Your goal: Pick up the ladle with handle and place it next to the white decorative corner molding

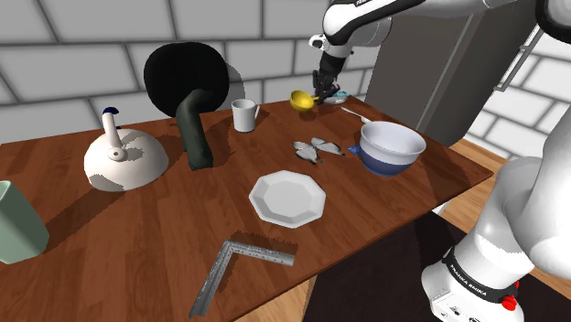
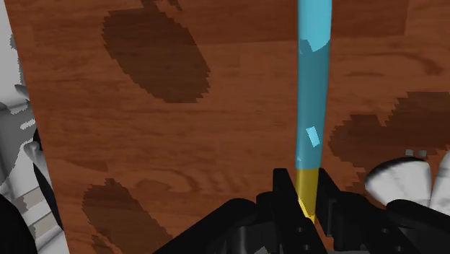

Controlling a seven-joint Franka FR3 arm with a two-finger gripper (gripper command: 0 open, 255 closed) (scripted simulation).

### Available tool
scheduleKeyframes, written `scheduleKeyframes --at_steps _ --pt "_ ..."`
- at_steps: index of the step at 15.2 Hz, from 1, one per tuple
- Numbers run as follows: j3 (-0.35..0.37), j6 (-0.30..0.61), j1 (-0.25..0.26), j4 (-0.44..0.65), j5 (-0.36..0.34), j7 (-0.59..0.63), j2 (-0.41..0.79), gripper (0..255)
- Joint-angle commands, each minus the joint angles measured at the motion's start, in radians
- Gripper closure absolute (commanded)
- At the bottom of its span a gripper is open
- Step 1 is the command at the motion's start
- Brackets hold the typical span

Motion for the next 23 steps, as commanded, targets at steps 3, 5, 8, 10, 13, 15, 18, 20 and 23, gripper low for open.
scheduleKeyframes --at_steps 3,5,8,10,13,15,18,20,23 --pt "0.036 0.031 0.061 -0.088 -0.071 0.127 -0.081 255" --pt "0.06 0.041 0.087 -0.119 -0.099 0.189 -0.11 255" --pt "0.099 0.051 0.122 -0.157 -0.134 0.28 -0.144 255" --pt "0.126 0.056 0.144 -0.177 -0.153 0.339 -0.162 255" --pt "0.167 0.061 0.176 -0.197 -0.175 0.425 -0.18 255" --pt "0.195 0.062 0.197 -0.205 -0.187 0.48 -0.186 255" --pt "0.236 0.062 0.23 -0.208 -0.2 0.561 -0.188 255" --pt "0.263 0.06 0.251 -0.204 -0.207 0.614 -0.184 255" --pt "0.302 0.056 0.284 -0.19 -0.214 0.69 -0.171 255"
